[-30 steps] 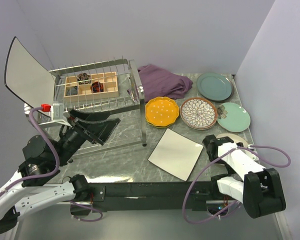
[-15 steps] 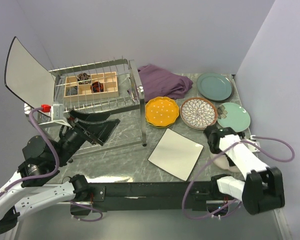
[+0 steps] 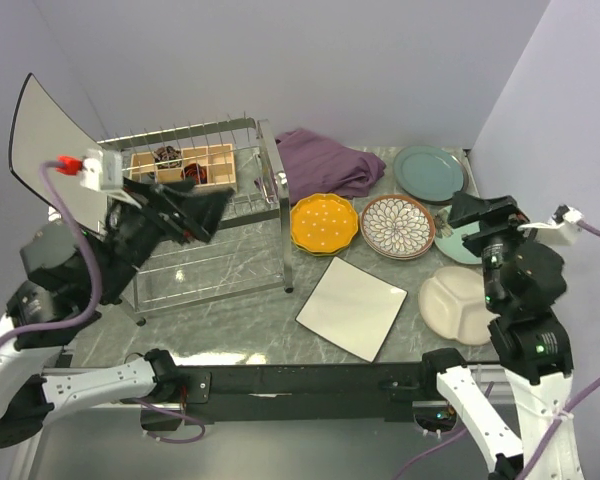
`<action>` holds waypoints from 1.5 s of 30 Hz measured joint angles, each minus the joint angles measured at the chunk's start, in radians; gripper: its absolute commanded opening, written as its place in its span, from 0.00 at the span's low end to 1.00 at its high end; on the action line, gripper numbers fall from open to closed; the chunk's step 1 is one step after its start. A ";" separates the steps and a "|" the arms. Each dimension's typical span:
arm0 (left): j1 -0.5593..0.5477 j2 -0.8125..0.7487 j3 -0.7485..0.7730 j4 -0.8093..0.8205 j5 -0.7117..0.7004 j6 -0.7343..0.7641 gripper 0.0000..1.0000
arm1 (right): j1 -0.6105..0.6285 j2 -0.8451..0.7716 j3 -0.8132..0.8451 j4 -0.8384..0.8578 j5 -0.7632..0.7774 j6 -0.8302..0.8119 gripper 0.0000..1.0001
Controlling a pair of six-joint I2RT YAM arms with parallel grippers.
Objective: Unload the plates from the dish rack
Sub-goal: Place the plate at the corner of the board, then unload the plate from the dish rack.
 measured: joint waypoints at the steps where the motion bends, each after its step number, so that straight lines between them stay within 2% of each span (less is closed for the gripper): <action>1: 0.000 0.020 0.046 -0.027 -0.053 0.028 1.00 | 0.000 -0.008 0.014 0.017 -0.094 -0.039 0.91; 4: 0.000 0.075 0.182 -0.078 -0.232 0.129 0.97 | 0.003 -0.055 -0.018 0.030 -0.338 -0.113 0.91; 7: 0.000 0.121 0.302 -0.091 -0.399 0.250 0.93 | 0.007 -0.117 -0.087 0.030 -0.476 -0.127 0.91; 10: 0.000 0.173 0.386 -0.020 -0.616 0.446 0.88 | 0.007 -0.176 -0.161 0.038 -0.588 -0.116 0.91; 11: 0.000 0.187 0.385 0.048 -0.698 0.537 0.87 | 0.007 -0.188 -0.182 0.046 -0.623 -0.110 0.90; 15: 0.000 0.186 0.283 0.299 -0.882 0.841 0.86 | 0.007 -0.208 -0.253 0.073 -0.717 -0.096 0.90; 19: 0.000 0.177 0.241 0.418 -0.976 0.997 0.83 | 0.007 -0.250 -0.312 0.083 -0.755 -0.084 0.91; 30: 0.000 0.043 0.211 0.522 -1.062 1.078 0.87 | 0.007 -0.361 -0.360 0.167 -0.797 -0.055 0.91; 34: 0.000 0.013 0.212 0.469 -1.064 1.030 0.87 | 0.007 -0.361 -0.405 0.179 -0.805 -0.047 0.91; 38: 0.000 -0.023 0.162 0.430 -1.065 0.982 0.79 | 0.007 -0.363 -0.424 0.187 -0.805 -0.040 0.92; 45: -0.002 -0.076 0.059 0.311 -1.066 0.851 0.74 | 0.007 -0.369 -0.441 0.214 -0.813 -0.037 0.91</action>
